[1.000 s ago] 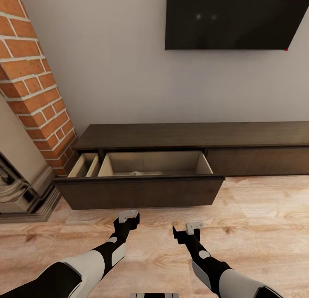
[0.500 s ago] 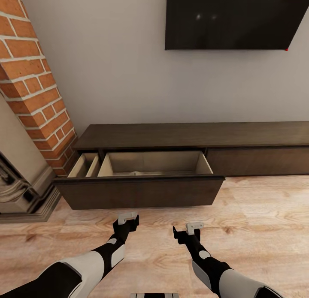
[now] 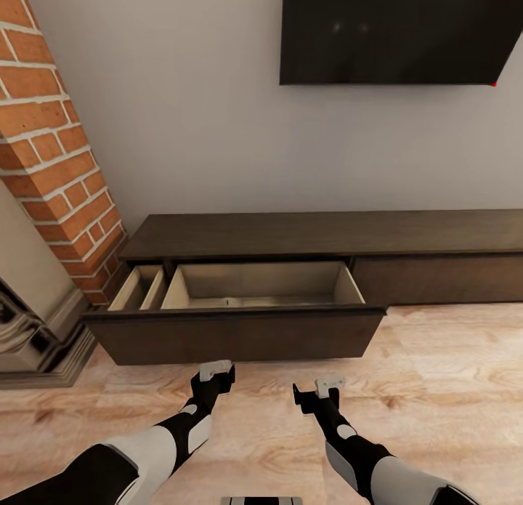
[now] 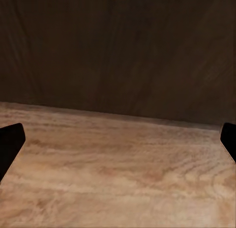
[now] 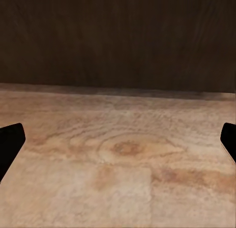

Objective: Place each of the two pumpkins and all three candles from the living room inside a cabinet in the living room (use any cabinet), then make sure every cabinet is closed, and position the cauldron so it is next to a table in the living room.

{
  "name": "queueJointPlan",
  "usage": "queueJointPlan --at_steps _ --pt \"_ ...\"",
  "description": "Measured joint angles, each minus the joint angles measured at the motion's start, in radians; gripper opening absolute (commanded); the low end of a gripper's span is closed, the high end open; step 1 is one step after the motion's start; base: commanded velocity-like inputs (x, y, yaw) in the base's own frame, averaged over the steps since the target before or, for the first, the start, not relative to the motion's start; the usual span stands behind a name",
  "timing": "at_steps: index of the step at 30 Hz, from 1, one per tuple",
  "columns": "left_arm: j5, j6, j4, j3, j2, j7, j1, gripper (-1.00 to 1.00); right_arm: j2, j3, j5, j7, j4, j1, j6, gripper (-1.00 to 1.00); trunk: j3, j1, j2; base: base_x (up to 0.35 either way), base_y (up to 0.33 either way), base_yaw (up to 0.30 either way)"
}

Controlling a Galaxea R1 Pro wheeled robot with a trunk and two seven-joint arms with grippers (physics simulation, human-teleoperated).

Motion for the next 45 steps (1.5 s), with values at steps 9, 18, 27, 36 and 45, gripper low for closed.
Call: queueJointPlan --at_steps 9,18,27,36,45 --pt "0.000 0.000 0.000 0.000 0.000 0.000 0.000 1.00 0.000 -0.001 0.000 0.000 0.000 0.000 0.000 1.00 0.000 0.000 0.000 0.288 -0.024 0.000" --pt "0.000 0.000 0.000 0.001 0.000 0.000 0.000 1.00 0.000 -0.001 0.000 0.000 0.000 0.000 0.000 1.00 0.000 0.001 0.000 0.038 -0.007 0.000" --pt "0.001 0.000 0.000 0.001 0.000 0.000 0.000 1.00 0.000 -0.002 0.000 0.000 0.000 0.000 0.000 1.00 0.000 0.001 0.000 0.001 0.000 0.000" --pt "0.001 0.000 0.000 0.001 0.000 0.000 0.000 1.00 0.000 -0.002 0.000 0.000 0.000 0.000 -0.005 1.00 0.000 0.001 0.000 0.000 0.000 0.000" --pt "0.001 0.000 0.000 0.001 0.000 0.000 0.000 1.00 0.000 -0.002 0.000 0.000 0.000 0.000 -0.007 1.00 0.000 0.000 0.000 0.049 0.000 0.000"
